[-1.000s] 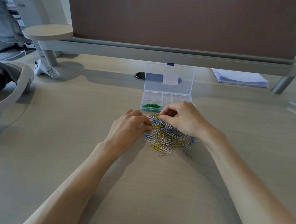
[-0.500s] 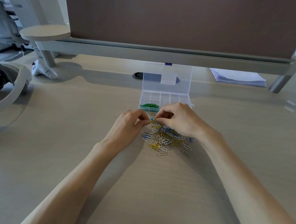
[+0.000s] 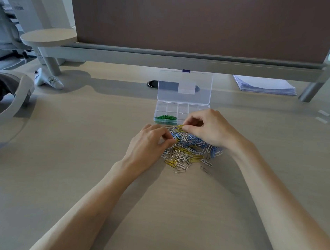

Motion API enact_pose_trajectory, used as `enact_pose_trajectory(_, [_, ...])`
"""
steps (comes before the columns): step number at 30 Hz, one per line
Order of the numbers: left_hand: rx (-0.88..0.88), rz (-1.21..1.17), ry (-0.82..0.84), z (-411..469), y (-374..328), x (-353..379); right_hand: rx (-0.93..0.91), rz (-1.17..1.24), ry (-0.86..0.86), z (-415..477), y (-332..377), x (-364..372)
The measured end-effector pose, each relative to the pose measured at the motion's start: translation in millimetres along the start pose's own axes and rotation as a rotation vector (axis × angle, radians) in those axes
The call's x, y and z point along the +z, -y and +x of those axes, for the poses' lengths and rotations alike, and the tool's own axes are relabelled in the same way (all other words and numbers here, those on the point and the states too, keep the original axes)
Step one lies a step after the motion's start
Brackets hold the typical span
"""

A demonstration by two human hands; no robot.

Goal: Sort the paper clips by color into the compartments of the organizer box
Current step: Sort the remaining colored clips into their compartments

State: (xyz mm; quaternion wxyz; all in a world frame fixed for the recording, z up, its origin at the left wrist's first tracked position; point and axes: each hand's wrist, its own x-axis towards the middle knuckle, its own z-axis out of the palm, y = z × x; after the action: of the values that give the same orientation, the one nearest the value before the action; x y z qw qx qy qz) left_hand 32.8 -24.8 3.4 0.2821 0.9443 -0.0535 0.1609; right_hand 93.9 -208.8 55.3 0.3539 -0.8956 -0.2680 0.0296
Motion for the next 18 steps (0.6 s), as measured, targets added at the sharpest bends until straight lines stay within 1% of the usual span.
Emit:
enact_pose_trajectory(4, [0.031,0.044,-0.013,2.8,-4.8,4.6,0.027,-0.021,-0.017,-0.3,-7.2,-5.5])
enact_pose_trajectory(7, [0.059,0.045,-0.009,2.4,-6.1,5.9,0.031,-0.032,0.003,-0.1,-9.0,-4.6])
enact_pose_trajectory(10, [0.063,0.015,-0.045,2.0,-6.2,6.1,0.024,-0.025,0.031,-0.2,-8.0,-3.8])
enact_pose_trajectory(15, [-0.07,-0.225,-0.052,5.8,-9.8,0.9,-0.009,0.014,0.052,-1.6,-4.1,-2.4])
enact_pose_trajectory(18, [-0.126,-0.29,-0.041,5.7,-13.9,0.0,-0.016,0.062,0.044,-1.6,-3.8,-1.9])
